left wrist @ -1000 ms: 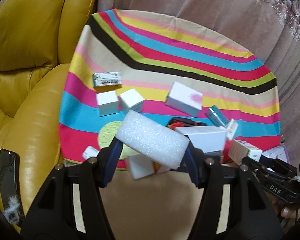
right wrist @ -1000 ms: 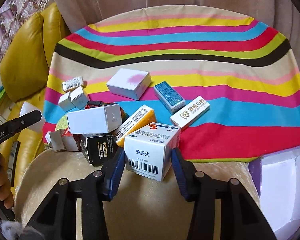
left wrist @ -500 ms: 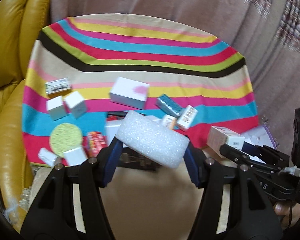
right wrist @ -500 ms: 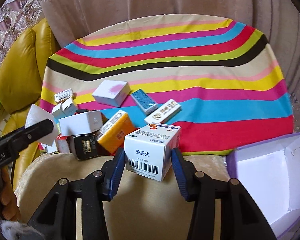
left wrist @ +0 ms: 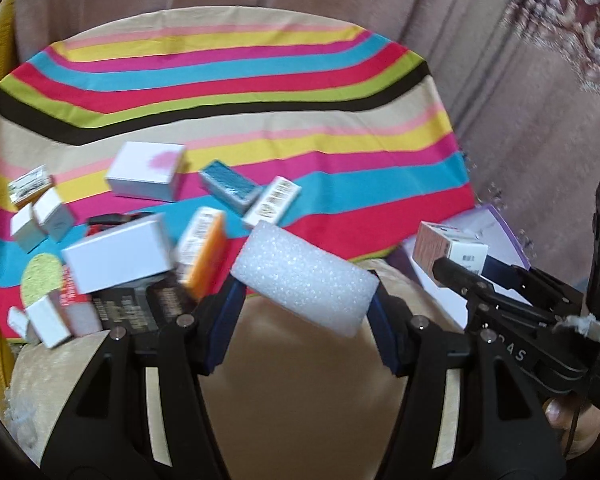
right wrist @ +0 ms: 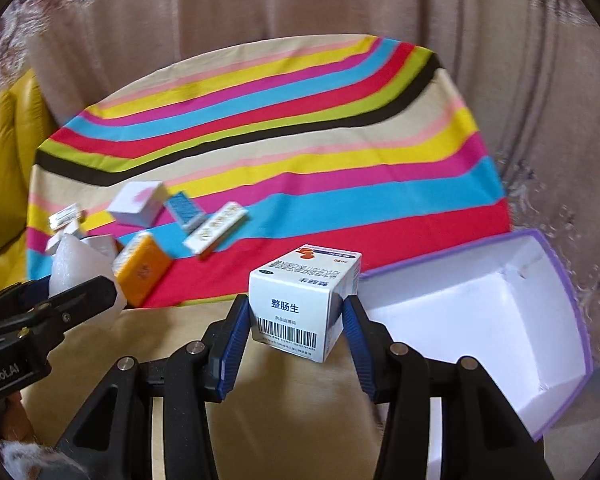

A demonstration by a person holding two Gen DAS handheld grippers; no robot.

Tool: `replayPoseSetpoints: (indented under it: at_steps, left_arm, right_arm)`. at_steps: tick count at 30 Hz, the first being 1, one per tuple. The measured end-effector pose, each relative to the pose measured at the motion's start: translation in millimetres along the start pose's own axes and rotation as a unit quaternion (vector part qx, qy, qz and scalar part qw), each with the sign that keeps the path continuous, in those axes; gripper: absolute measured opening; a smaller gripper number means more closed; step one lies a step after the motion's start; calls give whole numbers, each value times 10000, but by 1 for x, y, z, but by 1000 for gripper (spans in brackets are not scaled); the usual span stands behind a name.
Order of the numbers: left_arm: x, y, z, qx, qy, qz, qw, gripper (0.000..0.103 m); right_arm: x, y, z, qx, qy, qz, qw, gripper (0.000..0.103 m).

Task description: Organize objects

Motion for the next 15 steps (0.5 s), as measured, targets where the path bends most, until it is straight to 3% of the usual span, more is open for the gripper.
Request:
replayPoseSetpoints:
  at_steps: [9,15]
  left_arm:
    - [63,0,30,-332,294,466,9979,63]
    - [105,3,52,-555,434,852,9939,63]
  right_arm:
    - [48,11,-10,166,1108,103,9937,48]
    - [88,20,-11,107,1242,502,9909,48]
Point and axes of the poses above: each gripper's, at about its wrist camera, not at the fingertips, and z roughly the way its jaws point, x to its right, y to its underside, the point moved 3 cm from there along z, roughly the way its jaws point, and after that the axes turned 3 degrees about -z, right-handed, at the moved point
